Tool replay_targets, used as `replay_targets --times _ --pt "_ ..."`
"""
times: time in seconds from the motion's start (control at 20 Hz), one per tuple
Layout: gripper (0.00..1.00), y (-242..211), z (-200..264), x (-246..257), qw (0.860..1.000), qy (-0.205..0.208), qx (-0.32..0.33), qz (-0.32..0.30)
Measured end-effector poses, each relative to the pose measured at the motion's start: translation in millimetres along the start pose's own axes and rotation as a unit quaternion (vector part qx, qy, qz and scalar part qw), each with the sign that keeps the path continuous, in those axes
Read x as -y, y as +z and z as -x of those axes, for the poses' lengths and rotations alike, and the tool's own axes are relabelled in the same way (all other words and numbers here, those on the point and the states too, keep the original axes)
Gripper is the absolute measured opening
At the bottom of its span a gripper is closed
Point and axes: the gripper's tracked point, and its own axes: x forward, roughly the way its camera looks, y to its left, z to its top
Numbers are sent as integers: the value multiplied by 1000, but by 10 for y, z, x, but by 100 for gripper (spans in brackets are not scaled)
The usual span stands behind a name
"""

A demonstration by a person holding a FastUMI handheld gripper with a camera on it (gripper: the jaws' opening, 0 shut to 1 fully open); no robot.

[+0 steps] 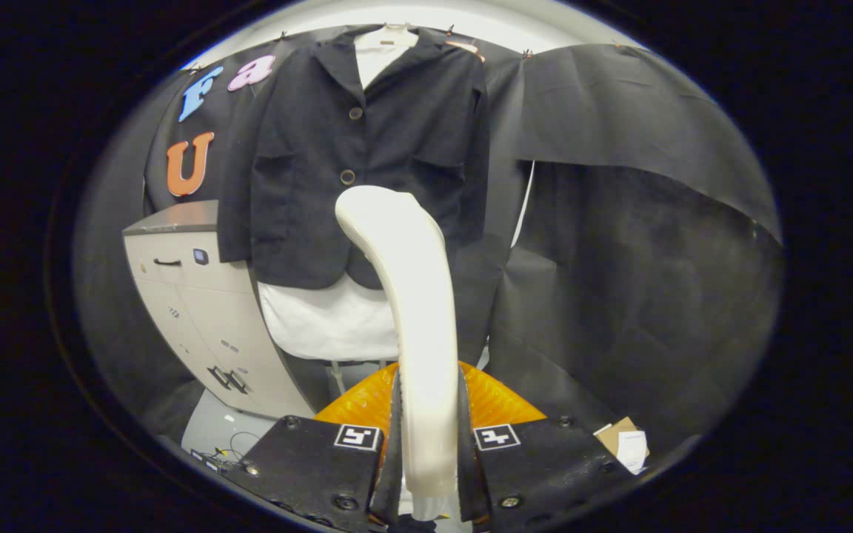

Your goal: Iron the clothes twice with a garment steamer, once on the left side and once on the right side.

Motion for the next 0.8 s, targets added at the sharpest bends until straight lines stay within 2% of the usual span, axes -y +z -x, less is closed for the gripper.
replay_targets --times 0.2,0.45,0.8 --pt "33 64 503 19 1000 -5 16 -9" --pt "33 190 914 45 999 2 42 -14" --pt "33 379 1281 243 993 69 94 13"
